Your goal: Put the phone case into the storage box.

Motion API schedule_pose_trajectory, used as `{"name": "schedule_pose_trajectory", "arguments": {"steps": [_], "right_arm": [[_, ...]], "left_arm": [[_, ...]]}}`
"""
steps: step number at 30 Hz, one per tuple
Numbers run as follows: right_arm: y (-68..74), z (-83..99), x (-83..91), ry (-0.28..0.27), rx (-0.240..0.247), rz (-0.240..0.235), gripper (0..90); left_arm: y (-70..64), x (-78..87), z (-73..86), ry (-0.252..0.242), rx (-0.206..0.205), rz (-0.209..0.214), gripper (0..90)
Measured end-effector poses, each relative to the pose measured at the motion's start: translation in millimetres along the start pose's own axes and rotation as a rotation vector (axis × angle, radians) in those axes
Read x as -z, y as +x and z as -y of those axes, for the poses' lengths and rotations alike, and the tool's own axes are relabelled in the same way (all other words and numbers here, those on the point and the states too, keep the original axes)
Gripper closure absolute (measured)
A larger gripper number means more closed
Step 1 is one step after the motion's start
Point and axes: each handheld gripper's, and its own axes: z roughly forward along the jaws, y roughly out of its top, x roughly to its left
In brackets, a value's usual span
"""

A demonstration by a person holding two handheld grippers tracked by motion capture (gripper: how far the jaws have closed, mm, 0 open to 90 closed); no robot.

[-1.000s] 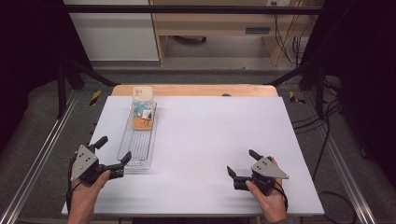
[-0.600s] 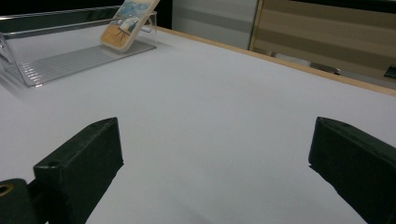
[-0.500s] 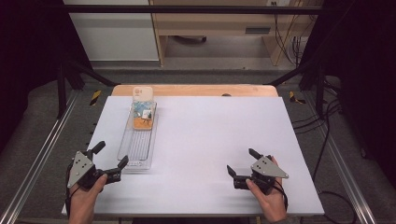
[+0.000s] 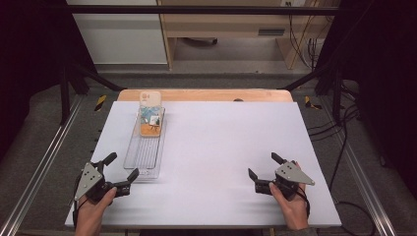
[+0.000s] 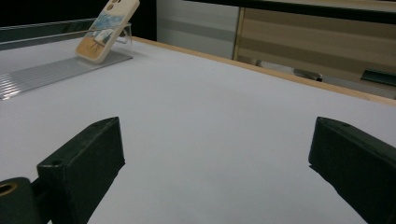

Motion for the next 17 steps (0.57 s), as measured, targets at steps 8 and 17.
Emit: {"name": "schedule_pose_trajectory", "arguments": {"steps": [8,17], "right_arm": [[-17.5,5.8,5.9,-0.011,-0.020,0.042,3.7],[-19.6,7.6,5.5,-0.011,-0.027,0.055,3.4]], "left_arm": [[6.2,6.9,1.1,-0.007,0.035,-0.032,3.3],[1.7,4.5,0.4,-0.021,-0.045,-0.034,2.9]]}}
